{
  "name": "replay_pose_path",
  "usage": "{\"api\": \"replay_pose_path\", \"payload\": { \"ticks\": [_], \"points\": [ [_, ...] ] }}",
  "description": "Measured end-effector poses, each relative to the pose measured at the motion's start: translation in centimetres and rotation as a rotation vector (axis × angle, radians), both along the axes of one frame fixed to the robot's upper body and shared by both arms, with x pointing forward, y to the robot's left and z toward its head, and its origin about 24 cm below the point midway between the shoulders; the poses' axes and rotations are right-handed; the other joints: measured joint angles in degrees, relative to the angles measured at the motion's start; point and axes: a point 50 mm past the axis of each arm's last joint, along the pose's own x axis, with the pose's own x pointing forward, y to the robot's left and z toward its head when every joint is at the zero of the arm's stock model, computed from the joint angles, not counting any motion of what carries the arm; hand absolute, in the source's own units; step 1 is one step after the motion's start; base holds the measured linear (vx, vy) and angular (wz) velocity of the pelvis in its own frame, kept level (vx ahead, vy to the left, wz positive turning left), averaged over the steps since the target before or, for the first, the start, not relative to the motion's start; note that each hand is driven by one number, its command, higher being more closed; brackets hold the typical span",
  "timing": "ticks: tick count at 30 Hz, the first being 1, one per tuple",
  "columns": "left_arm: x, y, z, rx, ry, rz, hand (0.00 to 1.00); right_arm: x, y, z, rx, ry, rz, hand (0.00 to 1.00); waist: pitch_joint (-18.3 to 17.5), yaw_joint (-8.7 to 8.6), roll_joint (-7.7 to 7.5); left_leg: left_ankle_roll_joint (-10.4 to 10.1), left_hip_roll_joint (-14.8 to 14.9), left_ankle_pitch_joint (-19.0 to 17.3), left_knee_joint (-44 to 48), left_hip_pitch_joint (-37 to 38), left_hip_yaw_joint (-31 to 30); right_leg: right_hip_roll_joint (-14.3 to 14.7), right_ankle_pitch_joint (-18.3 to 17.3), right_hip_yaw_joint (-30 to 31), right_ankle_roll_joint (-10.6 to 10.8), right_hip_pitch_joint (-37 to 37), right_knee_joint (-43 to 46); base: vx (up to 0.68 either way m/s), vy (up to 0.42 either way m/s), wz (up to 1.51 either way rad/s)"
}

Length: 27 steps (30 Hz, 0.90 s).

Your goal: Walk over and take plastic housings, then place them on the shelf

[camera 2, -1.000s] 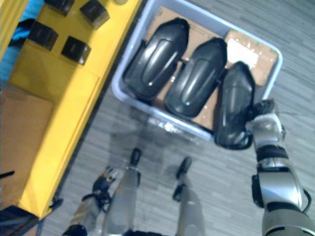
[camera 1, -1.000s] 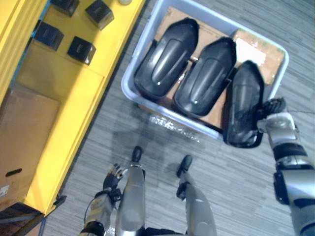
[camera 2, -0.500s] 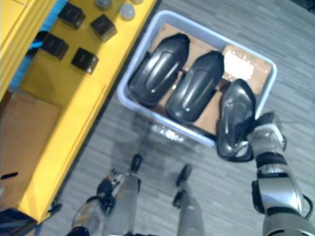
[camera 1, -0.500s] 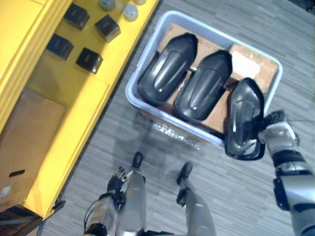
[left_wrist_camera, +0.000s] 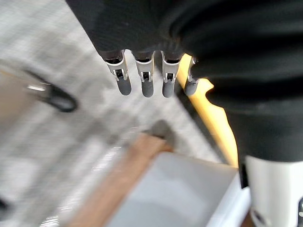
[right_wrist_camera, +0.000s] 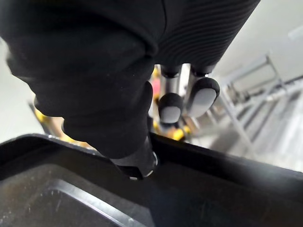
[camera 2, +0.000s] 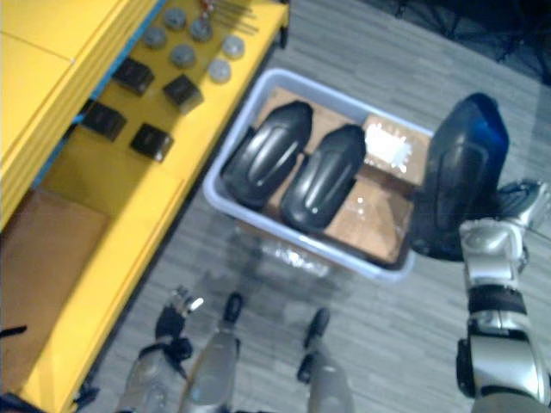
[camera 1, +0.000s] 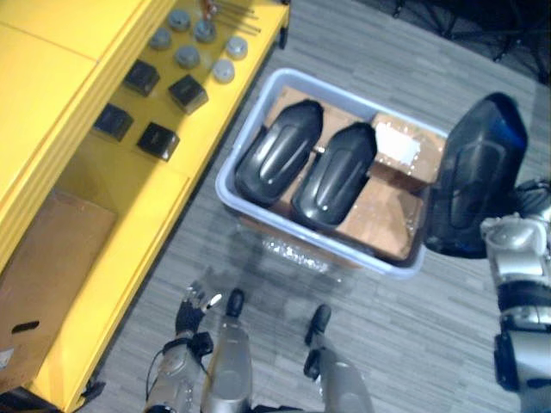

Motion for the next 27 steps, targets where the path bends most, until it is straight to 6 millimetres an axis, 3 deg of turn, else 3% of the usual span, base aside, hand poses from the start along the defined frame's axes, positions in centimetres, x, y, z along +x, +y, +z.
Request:
{"api": "replay_pose_path", "payload": {
  "ticks": [3, 7, 14, 16, 19, 23, 27],
  "points": [
    [1.2, 0.4, 4.4, 0.072, -0.167, 0.019, 0.00, -1.0, 1.9, -2.1, -0.015, 0.017, 0.025, 1.00, -5.83, -0.26, 0.02, 0.00, -0.19, 0.00, -1.34, 2.04, 0.47, -0.25, -0.31, -0.08, 0.30, 1.74, -0.92, 0.13, 0.003, -0.01],
    [2.6, -1.3, 7.4, 0.119, -0.245, -0.096, 0.00, -0.7, 3.8, -1.8, -0.045, -0.016, 0.072, 1.00, -9.07, -0.71, 0.40, 0.22, -0.36, 0.17, -2.83, 4.19, 1.38, -0.56, -0.33, -0.09, 0.43, 3.27, -1.52, 0.03, 0.012, -0.04],
    [5.3, -5.4, 8.7, 0.172, -0.194, -0.429, 0.00, 0.8, 6.3, 1.1, -0.166, -0.106, 0.209, 1.00, -13.24, -2.24, 0.59, 0.49, -0.27, 0.78, -4.71, 7.69, 2.78, -0.70, -0.36, 0.48, 0.78, 5.22, -1.53, -0.01, 0.001, -0.06],
    [6.5, -6.4, 8.8, 0.181, -0.160, -0.509, 0.00, 1.7, 7.5, 1.9, -0.189, -0.128, 0.275, 1.00, -14.62, -3.21, 0.82, 0.49, -0.26, 0.78, -4.76, 7.94, 3.05, -0.71, -0.34, 0.66, 0.80, 5.27, -1.52, -0.04, 0.005, -0.10],
    [8.1, -8.0, 7.4, 0.181, -0.019, -0.600, 0.00, 3.0, 9.8, 3.7, -0.230, -0.204, 0.380, 1.00, -15.01, -3.64, 1.24, 0.55, -0.10, 0.97, -5.54, 9.53, 4.64, -0.62, -0.16, 1.98, 0.87, 5.80, -1.56, -0.04, 0.006, -0.21],
    [8.3, -9.4, 5.0, 0.099, 0.144, -0.653, 0.00, 4.0, 11.9, 6.4, -0.264, -0.314, 0.468, 1.00, -15.10, -5.37, 1.34, 0.42, 0.05, 1.55, -6.51, 10.54, 4.89, -0.44, 0.07, 2.14, 0.85, 5.93, -1.58, -0.01, -0.003, -0.05],
    [8.8, -9.7, 4.1, 0.070, 0.210, -0.618, 0.00, 4.4, 13.4, 7.3, -0.285, -0.354, 0.538, 1.00, -15.18, -5.83, 1.31, 0.29, 0.11, 1.70, -6.50, 10.58, 4.93, -0.36, 0.26, 2.18, 0.87, 5.95, -1.59, 0.00, -0.002, -0.01]
  ]
}}
